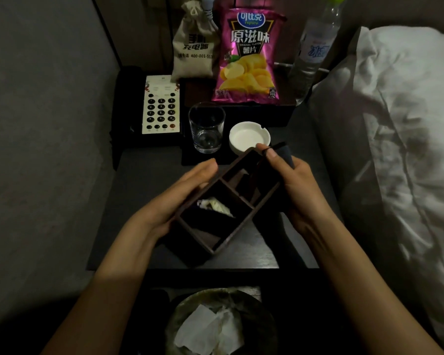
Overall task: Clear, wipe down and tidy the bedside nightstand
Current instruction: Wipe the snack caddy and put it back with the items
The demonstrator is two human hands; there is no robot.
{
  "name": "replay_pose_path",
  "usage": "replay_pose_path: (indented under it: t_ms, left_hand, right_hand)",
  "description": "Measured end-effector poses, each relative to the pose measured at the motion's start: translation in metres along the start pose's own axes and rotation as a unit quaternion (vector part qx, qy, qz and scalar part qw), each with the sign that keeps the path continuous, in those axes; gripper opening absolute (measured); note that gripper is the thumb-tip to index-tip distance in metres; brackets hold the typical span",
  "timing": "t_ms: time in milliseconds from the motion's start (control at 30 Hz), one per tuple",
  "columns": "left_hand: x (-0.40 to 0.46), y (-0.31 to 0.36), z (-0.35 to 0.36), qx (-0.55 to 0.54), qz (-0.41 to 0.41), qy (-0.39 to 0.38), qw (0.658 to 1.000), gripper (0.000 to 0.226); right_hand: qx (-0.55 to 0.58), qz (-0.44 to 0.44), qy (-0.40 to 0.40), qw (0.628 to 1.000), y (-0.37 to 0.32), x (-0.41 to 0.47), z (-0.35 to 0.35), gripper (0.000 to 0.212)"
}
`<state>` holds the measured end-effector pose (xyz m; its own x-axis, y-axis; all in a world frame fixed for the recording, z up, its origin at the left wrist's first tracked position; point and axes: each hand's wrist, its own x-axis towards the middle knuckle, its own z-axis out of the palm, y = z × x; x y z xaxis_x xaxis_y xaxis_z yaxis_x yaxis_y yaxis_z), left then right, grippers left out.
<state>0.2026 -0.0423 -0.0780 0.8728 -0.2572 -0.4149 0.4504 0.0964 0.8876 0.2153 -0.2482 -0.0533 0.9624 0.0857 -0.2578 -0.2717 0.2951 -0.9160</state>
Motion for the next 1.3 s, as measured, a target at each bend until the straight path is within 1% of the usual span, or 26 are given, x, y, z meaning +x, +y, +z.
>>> replay_pose_path:
  t_ms: [33,133,267,333,400,467,567,633,700,767,833,933,1033,1067,1167,1200,1267,1300]
  left_hand:
    - [0.001,0.002,-0.001,-0.026,-0.006,0.007,1.000,0.120]
    - [-0.002,0.002,-0.003,-0.120,0.006,0.001,0.993,0.096]
    - [-0.003,0.000,-0.001,-0.194,0.063,-0.013,0.979,0.067]
    - [-0.002,0.001,0.003,-0.182,0.094,-0.018,0.979,0.060]
    - [-0.001,-0.002,0.006,-0.150,0.113,0.007,0.982,0.050]
    - [0.000,-0.003,0.008,-0.118,0.126,0.029,0.985,0.044]
    - [0.000,-0.002,0.007,-0.079,0.137,0.050,0.986,0.037]
    - [-0.001,-0.002,0.006,-0.060,0.146,0.075,0.985,0.035]
    - [0.000,-0.003,0.004,-0.052,0.149,0.107,0.982,0.034]
    - [0.000,-0.002,0.001,-0.039,0.150,0.117,0.981,0.027]
    - [0.000,0.000,-0.002,-0.029,0.146,0.105,0.983,0.023]
    - [-0.002,-0.002,-0.003,-0.016,0.125,0.082,0.989,0.025]
    - [-0.005,-0.002,-0.007,-0.022,0.106,0.080,0.991,0.025]
    - [-0.007,-0.001,-0.009,-0.029,0.097,0.082,0.991,0.029]
    - [-0.012,0.003,-0.016,-0.031,0.061,0.081,0.994,0.058]
    - [-0.013,0.003,-0.018,-0.027,0.057,0.067,0.996,0.060]
    - [-0.015,0.003,-0.020,-0.021,0.058,0.022,0.998,0.051]
    - [-0.015,0.003,-0.020,-0.016,0.057,0.004,0.998,0.048]
  right_hand:
    - [0.004,-0.013,0.030,0.999,0.000,0.001,-0.001,0.022]
    - [0.019,-0.037,0.121,0.992,0.000,0.004,-0.006,0.019]
    - [0.037,-0.071,0.173,0.982,0.003,0.006,-0.011,0.021]
    - [0.050,-0.076,0.192,0.977,0.005,0.007,-0.012,0.022]
    - [0.044,-0.080,0.194,0.977,0.007,0.008,-0.012,0.023]
    - [0.014,-0.092,0.187,0.978,0.008,0.008,-0.011,0.024]
    - [-0.013,-0.096,0.158,0.983,0.007,0.007,-0.011,0.027]
    - [-0.029,-0.091,0.121,0.988,0.006,0.006,-0.012,0.031]
    - [-0.048,-0.077,0.091,0.992,0.005,0.006,-0.012,0.034]
    - [-0.055,-0.051,0.067,0.995,0.003,0.005,-0.012,0.036]
    - [-0.048,-0.021,0.039,0.998,0.000,0.005,-0.013,0.038]
    - [-0.050,0.024,-0.008,0.998,-0.006,0.007,-0.016,0.038]
    - [-0.105,0.053,-0.087,0.989,-0.008,0.006,-0.020,0.033]
    - [-0.123,0.068,-0.119,0.983,-0.008,0.003,-0.020,0.032]
    - [-0.168,0.113,-0.190,0.961,-0.007,-0.002,-0.018,0.029]
    - [-0.178,0.124,-0.203,0.955,-0.007,-0.004,-0.017,0.028]
    - [-0.179,0.146,-0.233,0.945,-0.006,-0.007,-0.014,0.024]
    - [-0.173,0.154,-0.259,0.938,-0.004,-0.008,-0.012,0.026]
